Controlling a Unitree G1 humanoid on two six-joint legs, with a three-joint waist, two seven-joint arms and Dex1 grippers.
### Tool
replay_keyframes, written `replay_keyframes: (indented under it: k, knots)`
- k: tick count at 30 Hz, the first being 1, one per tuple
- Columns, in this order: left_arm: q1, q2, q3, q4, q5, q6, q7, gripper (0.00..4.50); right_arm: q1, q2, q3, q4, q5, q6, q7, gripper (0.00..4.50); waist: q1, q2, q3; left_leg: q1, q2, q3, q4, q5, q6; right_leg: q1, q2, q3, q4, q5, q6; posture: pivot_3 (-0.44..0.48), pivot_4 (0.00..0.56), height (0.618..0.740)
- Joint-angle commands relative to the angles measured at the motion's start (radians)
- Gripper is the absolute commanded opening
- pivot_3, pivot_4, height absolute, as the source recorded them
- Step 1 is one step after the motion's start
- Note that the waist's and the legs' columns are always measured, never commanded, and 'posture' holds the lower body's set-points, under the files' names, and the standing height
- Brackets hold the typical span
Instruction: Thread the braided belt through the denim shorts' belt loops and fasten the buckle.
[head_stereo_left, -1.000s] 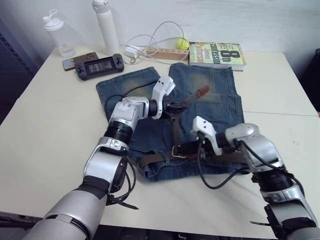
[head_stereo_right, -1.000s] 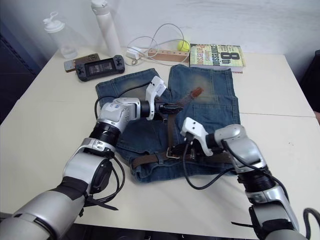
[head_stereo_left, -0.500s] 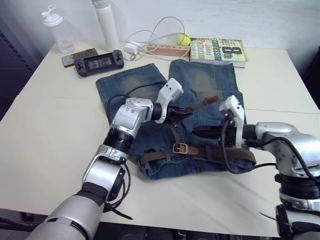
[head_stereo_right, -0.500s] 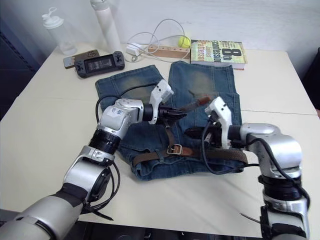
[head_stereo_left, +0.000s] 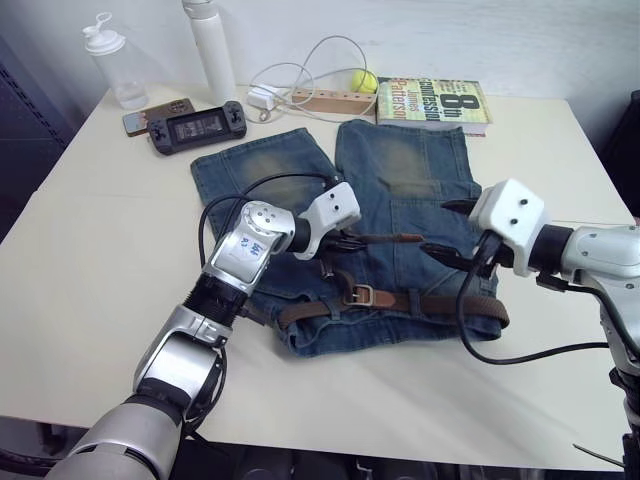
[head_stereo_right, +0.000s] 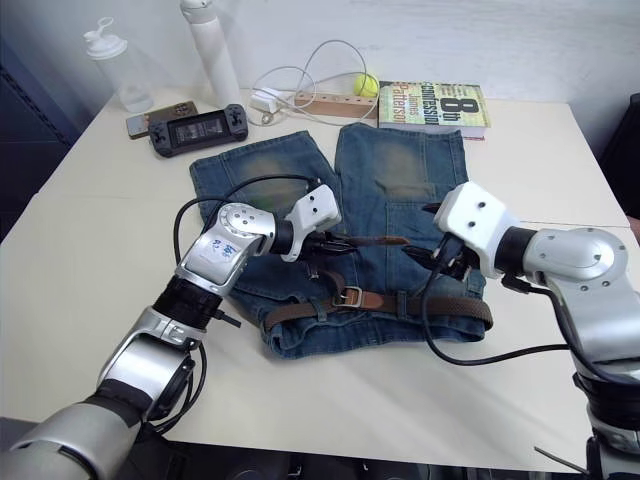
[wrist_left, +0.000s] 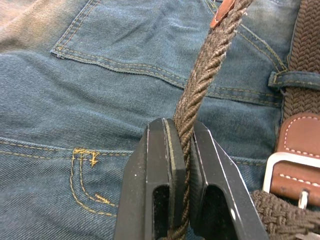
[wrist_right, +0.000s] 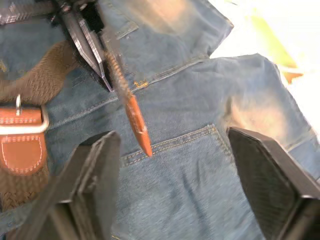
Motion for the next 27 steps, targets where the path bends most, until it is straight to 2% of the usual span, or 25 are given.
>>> replay_keyframes:
  k: [1,4,6,8,11,12,13,14,16,18,21,27]
  knots:
    - [-0.014,-0.003,-0.011,-0.038,0.015,-0.030,0.006,0.00,-0.017,-0.005,0.055,-0.008,-0.027,-0.048,0.001,3.68,-0.002,0.000,0.000,0.000,0.000,0.000,0.001,0.000,0.000,0.000,0.000,0.000,0.001,0.000,0.000,0.000,0.150,0.735]
    - [-0.018,-0.002,-0.016,-0.038,0.020,-0.039,0.007,0.00,-0.031,-0.013,0.096,0.015,-0.046,-0.065,0.006,3.68,-0.003,-0.001,0.000,0.000,0.000,0.000,0.001,0.000,0.000,0.000,0.000,0.000,0.001,0.000,0.000,0.000,0.150,0.735]
    - [-0.023,-0.004,-0.014,-0.041,0.018,-0.038,0.009,0.00,-0.041,-0.014,0.119,0.032,-0.058,-0.078,0.010,3.19,-0.003,-0.001,0.000,0.000,0.000,0.000,0.002,0.000,0.001,0.000,0.000,0.000,0.001,0.000,0.000,0.000,0.150,0.735]
    - [-0.024,-0.004,-0.014,-0.043,0.018,-0.039,0.009,0.00,-0.052,0.003,0.126,0.046,-0.053,-0.087,0.006,2.48,-0.004,-0.001,0.000,0.000,0.000,0.000,0.002,0.000,0.001,0.000,0.000,0.000,0.002,0.000,0.000,0.000,0.150,0.735]
    - [-0.026,-0.001,-0.011,-0.046,0.018,-0.040,0.008,0.00,-0.062,0.005,0.142,0.058,-0.055,-0.091,0.011,0.89,-0.005,-0.001,0.000,-0.001,0.000,0.000,0.003,0.000,0.001,0.000,0.000,0.000,0.002,0.000,0.000,0.000,0.150,0.735]
    - [-0.027,0.000,-0.008,-0.047,0.016,-0.038,0.009,0.00,-0.063,0.006,0.145,0.061,-0.058,-0.093,0.012,0.66,-0.006,-0.001,0.000,-0.001,0.000,0.000,0.003,0.000,0.001,0.000,0.000,0.000,0.002,0.000,0.000,0.000,0.150,0.735]
    - [-0.030,0.001,-0.001,-0.049,0.009,-0.036,0.005,0.00,-0.064,0.007,0.146,0.063,-0.059,-0.095,0.010,0.08,-0.007,-0.001,0.000,-0.001,0.000,0.000,0.003,0.000,0.001,0.000,0.000,0.000,0.002,0.000,0.000,0.000,0.150,0.735]
    - [-0.031,0.003,0.004,-0.052,0.001,-0.033,-0.004,0.00,-0.066,0.010,0.145,0.064,-0.058,-0.095,0.006,0.03,-0.008,-0.001,0.000,-0.001,0.000,0.000,0.004,0.000,0.001,0.000,0.000,0.000,0.003,0.000,0.000,0.000,0.150,0.735]
    - [-0.035,0.024,-0.009,-0.070,-0.001,-0.067,-0.047,0.86,-0.069,0.013,0.149,0.064,-0.061,-0.096,0.003,0.00,-0.010,-0.001,0.001,-0.001,0.000,0.000,0.004,0.000,0.001,0.000,0.000,0.000,0.003,0.000,0.000,0.000,0.150,0.735]
    - [-0.041,0.039,-0.028,-0.070,0.031,-0.140,-0.047,1.47,-0.070,0.014,0.154,0.061,-0.062,-0.094,0.002,0.00,-0.015,-0.001,0.001,-0.001,0.000,0.000,0.004,0.000,0.001,0.000,0.000,0.000,0.003,0.000,0.000,0.000,0.150,0.735]
    - [-0.048,0.049,-0.055,-0.064,0.060,-0.237,-0.068,2.78,-0.069,0.015,0.161,0.057,-0.063,-0.092,0.002,0.00,-0.017,-0.001,0.001,-0.001,0.000,0.000,0.005,0.000,0.001,0.000,0.000,0.001,0.004,0.000,0.000,0.000,0.150,0.735]
    - [-0.065,0.016,-0.069,-0.054,0.061,-0.303,-0.088,2.78,-0.063,0.018,0.160,0.052,-0.062,-0.088,-0.007,0.00,-0.017,-0.001,0.001,-0.001,0.000,0.000,0.006,0.000,0.001,0.000,0.000,0.001,0.004,0.000,0.000,0.000,0.150,0.735]
